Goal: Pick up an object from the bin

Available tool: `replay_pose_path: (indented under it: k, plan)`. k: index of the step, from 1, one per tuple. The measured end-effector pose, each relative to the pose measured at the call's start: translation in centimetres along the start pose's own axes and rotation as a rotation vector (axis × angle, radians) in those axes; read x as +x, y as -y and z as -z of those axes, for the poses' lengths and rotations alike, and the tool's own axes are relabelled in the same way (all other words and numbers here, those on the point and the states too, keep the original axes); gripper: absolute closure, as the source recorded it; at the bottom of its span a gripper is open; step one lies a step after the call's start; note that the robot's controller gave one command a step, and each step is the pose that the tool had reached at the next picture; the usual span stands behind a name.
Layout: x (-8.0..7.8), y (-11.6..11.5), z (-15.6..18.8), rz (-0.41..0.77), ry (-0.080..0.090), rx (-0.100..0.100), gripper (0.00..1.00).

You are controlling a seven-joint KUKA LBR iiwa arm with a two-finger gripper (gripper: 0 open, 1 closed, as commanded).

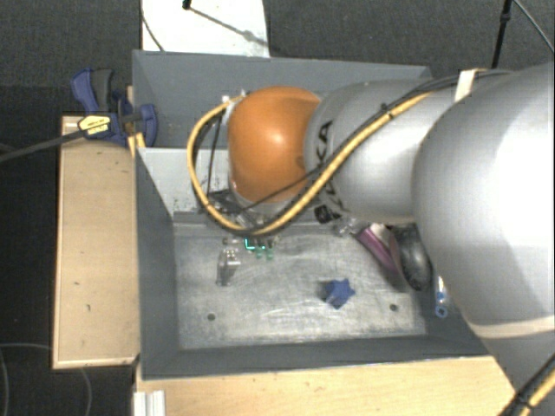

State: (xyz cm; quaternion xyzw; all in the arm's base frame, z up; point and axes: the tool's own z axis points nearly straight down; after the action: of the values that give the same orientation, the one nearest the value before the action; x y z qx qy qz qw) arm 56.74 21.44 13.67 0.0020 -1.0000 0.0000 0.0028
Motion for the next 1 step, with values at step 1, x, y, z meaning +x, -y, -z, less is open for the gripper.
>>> replay_pose_path:
  k: [1]
  plan:
    - [-0.13,8.24,-4.07,0.136,0.004,0.004,0.00]
